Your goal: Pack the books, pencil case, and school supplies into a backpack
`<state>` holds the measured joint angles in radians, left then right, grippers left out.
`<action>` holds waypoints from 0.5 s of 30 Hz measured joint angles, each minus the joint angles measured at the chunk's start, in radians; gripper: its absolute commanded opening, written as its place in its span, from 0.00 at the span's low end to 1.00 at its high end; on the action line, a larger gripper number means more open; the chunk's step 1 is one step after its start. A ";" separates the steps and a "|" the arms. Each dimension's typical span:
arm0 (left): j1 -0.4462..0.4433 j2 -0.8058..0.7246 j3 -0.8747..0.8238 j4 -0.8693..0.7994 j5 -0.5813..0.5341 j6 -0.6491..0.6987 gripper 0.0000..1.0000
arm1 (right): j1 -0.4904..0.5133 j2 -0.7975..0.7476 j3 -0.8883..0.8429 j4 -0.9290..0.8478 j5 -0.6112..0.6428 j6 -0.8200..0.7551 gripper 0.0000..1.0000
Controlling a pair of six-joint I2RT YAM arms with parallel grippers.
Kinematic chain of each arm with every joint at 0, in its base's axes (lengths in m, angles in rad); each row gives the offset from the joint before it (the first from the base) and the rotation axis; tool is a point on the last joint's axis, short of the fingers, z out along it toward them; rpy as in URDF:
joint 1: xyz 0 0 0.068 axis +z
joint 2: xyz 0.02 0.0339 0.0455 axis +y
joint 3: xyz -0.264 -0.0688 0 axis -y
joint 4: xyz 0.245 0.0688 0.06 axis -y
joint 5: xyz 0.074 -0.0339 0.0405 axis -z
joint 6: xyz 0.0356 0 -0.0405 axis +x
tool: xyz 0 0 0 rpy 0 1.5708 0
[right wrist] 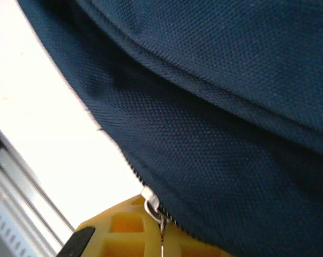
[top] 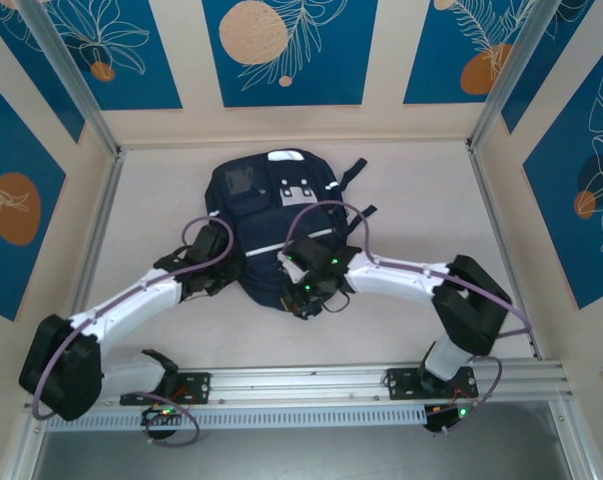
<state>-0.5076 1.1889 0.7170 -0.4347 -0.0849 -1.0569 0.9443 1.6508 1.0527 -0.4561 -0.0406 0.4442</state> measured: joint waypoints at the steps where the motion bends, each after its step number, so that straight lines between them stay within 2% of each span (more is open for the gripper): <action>1: 0.014 -0.023 0.011 -0.022 -0.025 0.014 0.21 | 0.010 0.036 0.041 -0.013 -0.013 0.000 0.00; 3: 0.035 -0.066 0.030 -0.048 -0.054 0.029 0.31 | 0.027 0.090 0.100 -0.038 -0.023 0.000 0.00; 6: 0.045 -0.120 0.037 -0.065 -0.054 0.026 0.39 | 0.045 0.138 0.153 -0.066 -0.034 0.004 0.00; 12: 0.045 -0.158 -0.042 -0.049 0.067 -0.074 0.50 | 0.050 0.154 0.171 -0.078 -0.042 0.021 0.00; 15: 0.039 -0.156 -0.104 -0.041 0.130 -0.142 0.51 | 0.051 0.155 0.171 -0.077 -0.043 0.032 0.00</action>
<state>-0.4683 1.0332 0.6132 -0.4755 0.0456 -1.1988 0.9958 1.8057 1.2240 -0.5327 -0.0834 0.4763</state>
